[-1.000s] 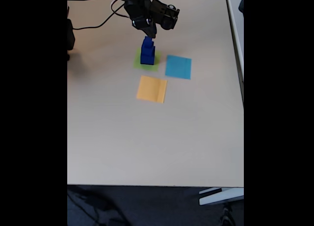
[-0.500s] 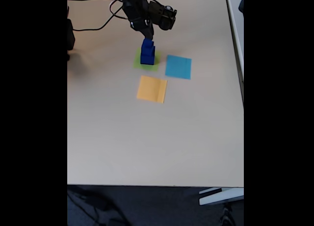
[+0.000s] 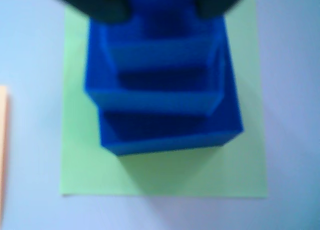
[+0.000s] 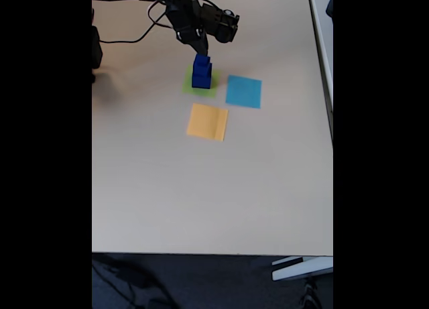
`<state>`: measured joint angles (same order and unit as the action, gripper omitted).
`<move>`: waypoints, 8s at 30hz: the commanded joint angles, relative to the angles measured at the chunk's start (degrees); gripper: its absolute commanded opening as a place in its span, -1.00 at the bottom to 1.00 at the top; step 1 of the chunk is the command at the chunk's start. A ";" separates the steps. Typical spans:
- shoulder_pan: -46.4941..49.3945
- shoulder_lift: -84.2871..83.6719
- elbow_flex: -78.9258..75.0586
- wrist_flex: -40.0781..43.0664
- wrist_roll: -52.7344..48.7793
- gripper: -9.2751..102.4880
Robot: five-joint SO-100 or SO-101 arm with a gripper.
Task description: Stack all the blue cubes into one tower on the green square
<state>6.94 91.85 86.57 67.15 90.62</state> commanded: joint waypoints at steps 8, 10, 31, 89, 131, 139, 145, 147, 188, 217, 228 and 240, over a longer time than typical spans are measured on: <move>0.44 4.92 0.00 -1.23 0.00 -0.83; 0.44 4.92 0.09 -1.49 0.00 -0.83; 0.18 4.83 0.00 -2.20 0.09 -0.75; 4.39 38.67 3.34 6.06 -45.88 -0.84; -0.62 101.78 87.80 -5.54 -79.63 -0.84; -3.43 101.78 91.85 1.32 -109.34 -0.84; -3.16 101.78 92.99 1.23 -102.83 -0.84; -2.90 101.78 92.99 1.23 -101.51 -0.84; -2.11 101.87 91.93 2.72 -96.68 -0.83; -2.11 101.87 91.85 2.81 -96.68 -0.83; -2.11 101.87 91.85 2.81 -96.68 -0.83; -2.11 101.87 91.85 2.81 -96.68 -0.83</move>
<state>4.39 192.30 179.74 69.43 -6.59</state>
